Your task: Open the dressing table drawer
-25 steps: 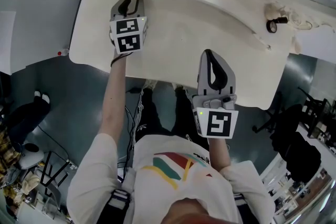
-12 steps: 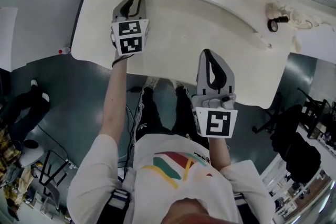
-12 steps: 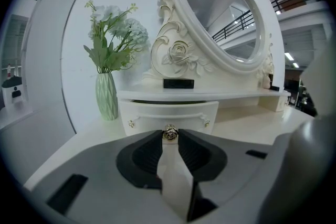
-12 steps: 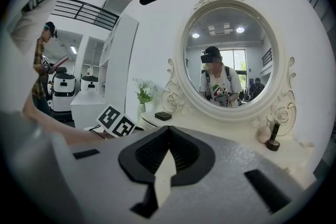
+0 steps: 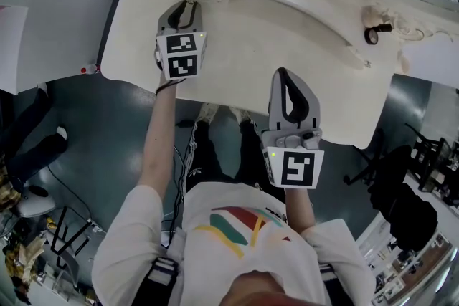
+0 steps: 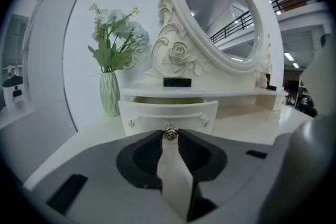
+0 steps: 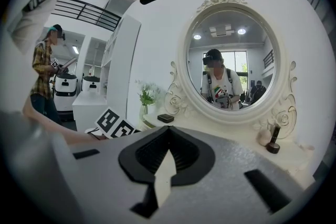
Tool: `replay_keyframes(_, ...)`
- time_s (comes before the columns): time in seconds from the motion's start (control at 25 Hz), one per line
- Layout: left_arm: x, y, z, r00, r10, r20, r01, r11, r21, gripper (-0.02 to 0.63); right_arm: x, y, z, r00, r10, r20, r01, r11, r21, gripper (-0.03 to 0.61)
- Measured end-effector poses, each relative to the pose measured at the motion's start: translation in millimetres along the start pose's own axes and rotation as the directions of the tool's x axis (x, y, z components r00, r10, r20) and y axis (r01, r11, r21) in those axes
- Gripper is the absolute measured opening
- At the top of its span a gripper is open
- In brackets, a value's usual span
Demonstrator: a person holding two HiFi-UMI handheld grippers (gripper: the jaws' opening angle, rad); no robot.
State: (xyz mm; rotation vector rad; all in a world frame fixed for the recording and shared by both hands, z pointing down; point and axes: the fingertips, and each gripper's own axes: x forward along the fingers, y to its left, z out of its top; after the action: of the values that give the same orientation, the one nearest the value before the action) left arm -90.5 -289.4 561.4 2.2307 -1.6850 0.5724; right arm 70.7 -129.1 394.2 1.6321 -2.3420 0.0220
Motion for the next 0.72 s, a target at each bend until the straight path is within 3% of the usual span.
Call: replay_keyframes(0.72, -18, 2, -10, 1.000, 0.001, -0.020, 0.000, 1.000, 0.005, 0.091, -3, 8, 10, 1.000, 0.008, -0.001, -0.008, 1.000, 0.000, 0.000)
